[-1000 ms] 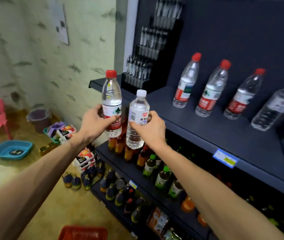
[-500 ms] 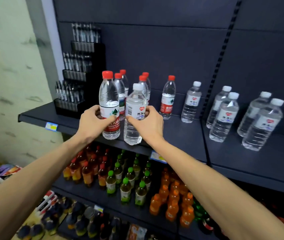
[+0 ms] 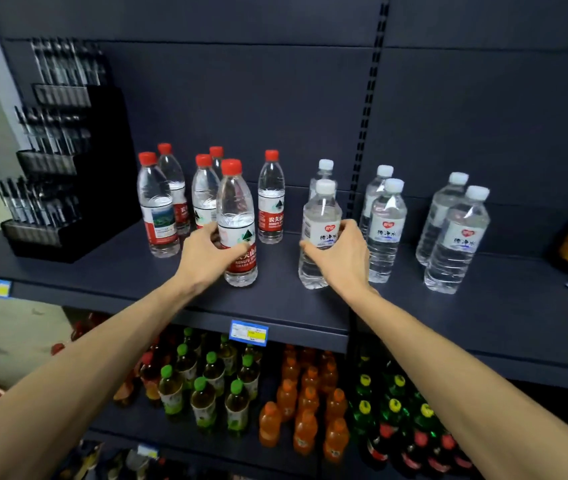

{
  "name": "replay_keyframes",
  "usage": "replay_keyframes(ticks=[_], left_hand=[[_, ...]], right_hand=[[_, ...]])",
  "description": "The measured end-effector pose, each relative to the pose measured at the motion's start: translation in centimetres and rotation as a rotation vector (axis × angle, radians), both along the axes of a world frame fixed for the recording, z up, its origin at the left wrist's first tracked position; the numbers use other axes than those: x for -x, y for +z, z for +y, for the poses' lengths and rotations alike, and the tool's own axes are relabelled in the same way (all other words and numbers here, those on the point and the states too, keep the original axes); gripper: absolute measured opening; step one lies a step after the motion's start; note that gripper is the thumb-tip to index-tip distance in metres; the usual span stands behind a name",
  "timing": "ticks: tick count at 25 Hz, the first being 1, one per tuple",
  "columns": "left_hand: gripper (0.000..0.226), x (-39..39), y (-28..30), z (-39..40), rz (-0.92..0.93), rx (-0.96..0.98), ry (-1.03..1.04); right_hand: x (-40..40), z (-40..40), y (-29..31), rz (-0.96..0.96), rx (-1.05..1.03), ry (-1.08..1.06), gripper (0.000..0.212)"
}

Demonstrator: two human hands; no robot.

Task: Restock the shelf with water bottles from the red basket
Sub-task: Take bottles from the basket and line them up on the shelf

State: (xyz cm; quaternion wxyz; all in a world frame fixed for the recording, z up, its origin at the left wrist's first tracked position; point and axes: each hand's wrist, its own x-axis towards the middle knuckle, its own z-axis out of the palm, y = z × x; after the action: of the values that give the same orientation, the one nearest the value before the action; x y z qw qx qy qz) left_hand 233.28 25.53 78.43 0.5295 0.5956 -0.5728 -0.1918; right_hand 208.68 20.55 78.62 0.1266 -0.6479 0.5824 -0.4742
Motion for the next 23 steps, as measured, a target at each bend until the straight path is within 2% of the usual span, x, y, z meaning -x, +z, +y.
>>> replay_keyframes(ticks=[3, 6, 9, 14, 18, 21, 23], left_hand=[[0.062, 0.6, -1.6, -1.3, -0.018, -0.041, -0.038], [0.054, 0.1, -1.9, -2.4, 0.022, -0.060, -0.066], [0.060, -0.6, -1.8, -3.3, 0.017, -0.104, -0.123], [0.073, -0.8, -1.9, -3.5, -0.049, -0.099, -0.128], [0.063, -1.0, -1.4, -3.6, -0.060, -0.096, -0.145], [0.054, -1.3, -1.2, -3.7, -0.066, -0.063, -0.150], [0.053, -1.8, -1.3, -3.6, -0.061, -0.052, -0.134]], right_hand=[[0.8, -1.2, -0.7, -0.016, -0.039, 0.044, 0.084], [1.1, -1.4, -1.8, 0.029, -0.108, 0.119, 0.096], [0.7, -1.4, -2.1, 0.069, -0.104, 0.067, 0.081], [-0.6, -2.6, -1.6, 0.048, -0.132, 0.025, 0.071], [-1.1, -3.4, -1.8, 0.022, -0.125, -0.015, 0.064], [-0.7, -4.4, -1.7, 0.005, -0.147, -0.024, 0.066], [-0.7, -4.6, -1.5, -0.024, -0.178, -0.029, 0.079]])
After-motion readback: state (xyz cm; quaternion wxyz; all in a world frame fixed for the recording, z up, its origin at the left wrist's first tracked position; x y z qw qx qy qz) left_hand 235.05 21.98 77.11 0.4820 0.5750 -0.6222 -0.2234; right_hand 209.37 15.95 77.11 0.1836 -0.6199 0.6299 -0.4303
